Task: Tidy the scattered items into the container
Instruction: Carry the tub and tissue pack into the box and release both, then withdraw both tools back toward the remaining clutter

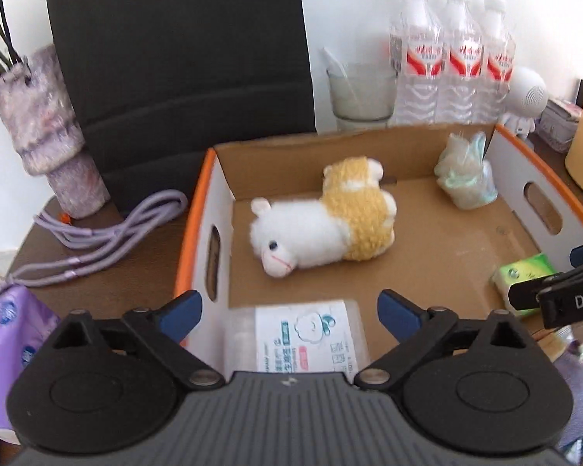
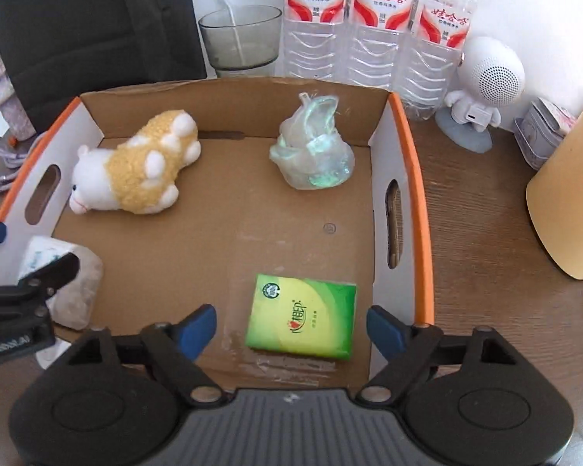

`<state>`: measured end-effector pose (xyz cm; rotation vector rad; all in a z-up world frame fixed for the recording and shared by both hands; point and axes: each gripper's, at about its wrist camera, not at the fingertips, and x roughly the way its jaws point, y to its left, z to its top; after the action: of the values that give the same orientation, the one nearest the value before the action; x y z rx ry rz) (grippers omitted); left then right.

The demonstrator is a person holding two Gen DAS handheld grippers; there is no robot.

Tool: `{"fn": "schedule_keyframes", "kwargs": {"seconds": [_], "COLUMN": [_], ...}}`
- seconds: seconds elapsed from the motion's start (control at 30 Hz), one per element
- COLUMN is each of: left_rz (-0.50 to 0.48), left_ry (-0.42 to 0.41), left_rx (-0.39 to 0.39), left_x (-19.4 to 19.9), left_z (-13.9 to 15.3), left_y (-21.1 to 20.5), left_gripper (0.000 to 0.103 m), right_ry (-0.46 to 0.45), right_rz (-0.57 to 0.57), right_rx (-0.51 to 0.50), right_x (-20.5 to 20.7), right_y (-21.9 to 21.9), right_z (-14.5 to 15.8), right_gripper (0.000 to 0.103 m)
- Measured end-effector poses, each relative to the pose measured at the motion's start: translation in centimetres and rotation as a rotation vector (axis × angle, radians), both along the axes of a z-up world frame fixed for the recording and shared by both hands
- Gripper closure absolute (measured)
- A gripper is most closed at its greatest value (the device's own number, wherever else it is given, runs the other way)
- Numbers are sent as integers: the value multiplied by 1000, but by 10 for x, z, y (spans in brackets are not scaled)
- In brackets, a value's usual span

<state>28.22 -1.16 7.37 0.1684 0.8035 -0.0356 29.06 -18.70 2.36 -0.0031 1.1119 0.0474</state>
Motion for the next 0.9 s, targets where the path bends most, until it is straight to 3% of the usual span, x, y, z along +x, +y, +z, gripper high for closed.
{"fn": "schedule_keyframes", "kwargs": {"seconds": [0.2,0.3,0.4,0.53,0.63,0.9], "left_rz": [54,63,68,28,2,5], "left_ry": [4,-41,-126,-307,-367,-446], "left_rx": [-69,-57,-74,-120,-145,-166], "left_x": [-4,-15,-36,-75,-94,-123], "left_z": [46,61,68,58,47,50], "left_y": [12,14,16,16,11,5], "left_gripper": [0,0,0,0,0,0], "right_ry": [-28,-85,-197,-409,-538,-646], "right_rz": [-63,-60,-44,-10,3,37], "right_rx": [110,125,134,99,83,71], "right_x": [-6,-18,-38,-77,-101,-135], "right_y": [-13,-13,-13,-9,-6,1], "right_z": [39,64,80,77,67,71], "right_gripper": [19,19,17,15,15,15]}}
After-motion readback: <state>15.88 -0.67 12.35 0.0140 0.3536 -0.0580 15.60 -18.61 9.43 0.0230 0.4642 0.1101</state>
